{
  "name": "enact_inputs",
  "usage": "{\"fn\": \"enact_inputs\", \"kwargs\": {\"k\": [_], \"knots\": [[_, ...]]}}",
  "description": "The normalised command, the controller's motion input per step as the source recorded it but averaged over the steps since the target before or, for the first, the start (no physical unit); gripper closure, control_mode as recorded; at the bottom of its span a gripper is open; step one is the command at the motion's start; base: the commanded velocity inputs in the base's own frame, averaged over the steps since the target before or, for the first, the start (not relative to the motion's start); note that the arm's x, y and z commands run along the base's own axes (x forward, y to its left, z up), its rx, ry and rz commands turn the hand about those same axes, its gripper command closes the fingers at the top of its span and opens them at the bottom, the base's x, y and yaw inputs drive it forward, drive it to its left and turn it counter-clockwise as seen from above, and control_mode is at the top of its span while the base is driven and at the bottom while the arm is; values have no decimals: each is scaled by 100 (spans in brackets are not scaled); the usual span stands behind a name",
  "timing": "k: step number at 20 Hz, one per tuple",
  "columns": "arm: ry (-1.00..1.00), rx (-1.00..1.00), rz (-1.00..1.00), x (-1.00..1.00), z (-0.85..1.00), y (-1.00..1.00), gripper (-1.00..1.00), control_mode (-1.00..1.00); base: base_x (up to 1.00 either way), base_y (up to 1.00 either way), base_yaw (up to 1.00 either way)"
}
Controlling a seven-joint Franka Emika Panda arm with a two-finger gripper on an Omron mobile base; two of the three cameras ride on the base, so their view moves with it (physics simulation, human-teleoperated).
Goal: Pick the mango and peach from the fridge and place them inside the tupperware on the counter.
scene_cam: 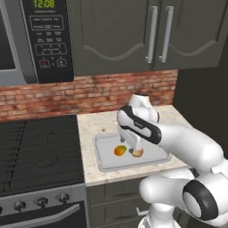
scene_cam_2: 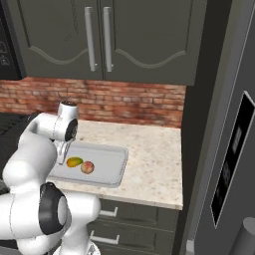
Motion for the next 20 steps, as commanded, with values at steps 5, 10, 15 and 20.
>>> {"fn": "enact_inputs", "kwargs": {"k": [5,10,15,20], "knots": [[0,15,-11,-41,51,0,-100,-100,0,0,0],[0,16,-17,-55,38,0,-100,-100,0,0,0],[0,14,-26,-61,40,0,-100,-100,0,0,0],[0,7,-31,-62,45,0,-100,-100,0,0,0]]}}
